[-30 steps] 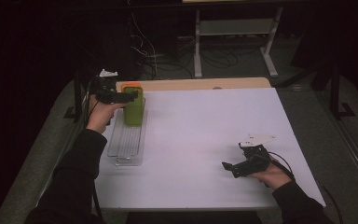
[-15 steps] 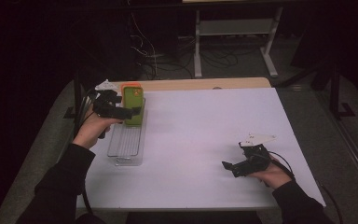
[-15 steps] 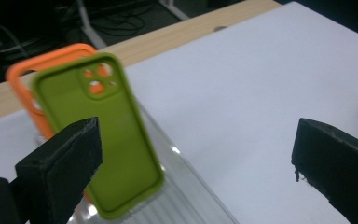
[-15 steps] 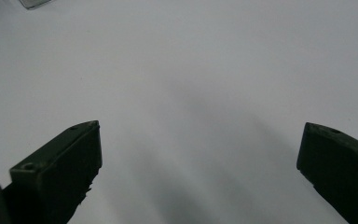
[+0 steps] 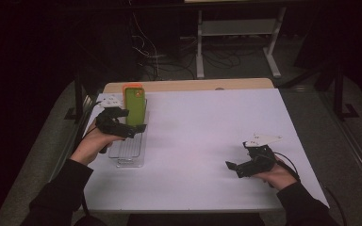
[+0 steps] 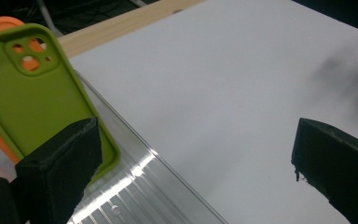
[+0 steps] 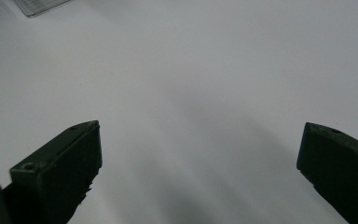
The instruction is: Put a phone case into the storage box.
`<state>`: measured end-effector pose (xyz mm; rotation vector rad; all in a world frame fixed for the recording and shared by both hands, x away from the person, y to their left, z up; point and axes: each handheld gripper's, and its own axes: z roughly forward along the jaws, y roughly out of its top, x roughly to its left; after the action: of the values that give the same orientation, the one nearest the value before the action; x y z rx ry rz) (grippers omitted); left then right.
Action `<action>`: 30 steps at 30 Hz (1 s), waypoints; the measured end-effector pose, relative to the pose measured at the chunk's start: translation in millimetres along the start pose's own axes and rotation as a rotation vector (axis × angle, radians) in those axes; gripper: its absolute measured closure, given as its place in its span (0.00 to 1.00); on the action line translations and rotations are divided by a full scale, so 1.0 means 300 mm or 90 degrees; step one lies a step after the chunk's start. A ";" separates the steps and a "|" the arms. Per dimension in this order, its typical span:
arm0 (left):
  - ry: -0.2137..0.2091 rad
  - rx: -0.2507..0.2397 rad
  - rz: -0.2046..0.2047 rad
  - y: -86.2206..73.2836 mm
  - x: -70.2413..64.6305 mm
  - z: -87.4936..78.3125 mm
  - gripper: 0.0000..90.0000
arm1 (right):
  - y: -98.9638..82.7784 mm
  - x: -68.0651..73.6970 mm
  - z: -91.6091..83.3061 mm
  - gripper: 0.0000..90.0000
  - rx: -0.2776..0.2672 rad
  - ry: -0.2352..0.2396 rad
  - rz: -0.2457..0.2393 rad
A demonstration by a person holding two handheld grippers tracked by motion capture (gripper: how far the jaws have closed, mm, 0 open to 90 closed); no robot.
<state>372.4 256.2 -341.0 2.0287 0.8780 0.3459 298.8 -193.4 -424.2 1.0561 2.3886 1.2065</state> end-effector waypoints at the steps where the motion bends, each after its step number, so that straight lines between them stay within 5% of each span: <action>1: -0.004 0.001 0.003 -0.008 -0.009 -0.001 0.02 | 0.000 -0.001 -0.001 0.00 -0.002 -0.001 -0.001; 16: -0.046 0.002 0.036 -0.117 -0.088 -0.009 0.02 | 0.004 0.003 -0.002 0.00 -0.006 -0.005 -0.011; 30: -0.050 -0.004 0.047 -0.213 -0.122 -0.003 0.02 | -0.012 0.015 -0.025 0.00 -0.017 0.005 -0.024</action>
<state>316.8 254.9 -389.3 2.0588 0.7554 0.3074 289.9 -195.9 -422.0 0.9958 2.3817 1.2284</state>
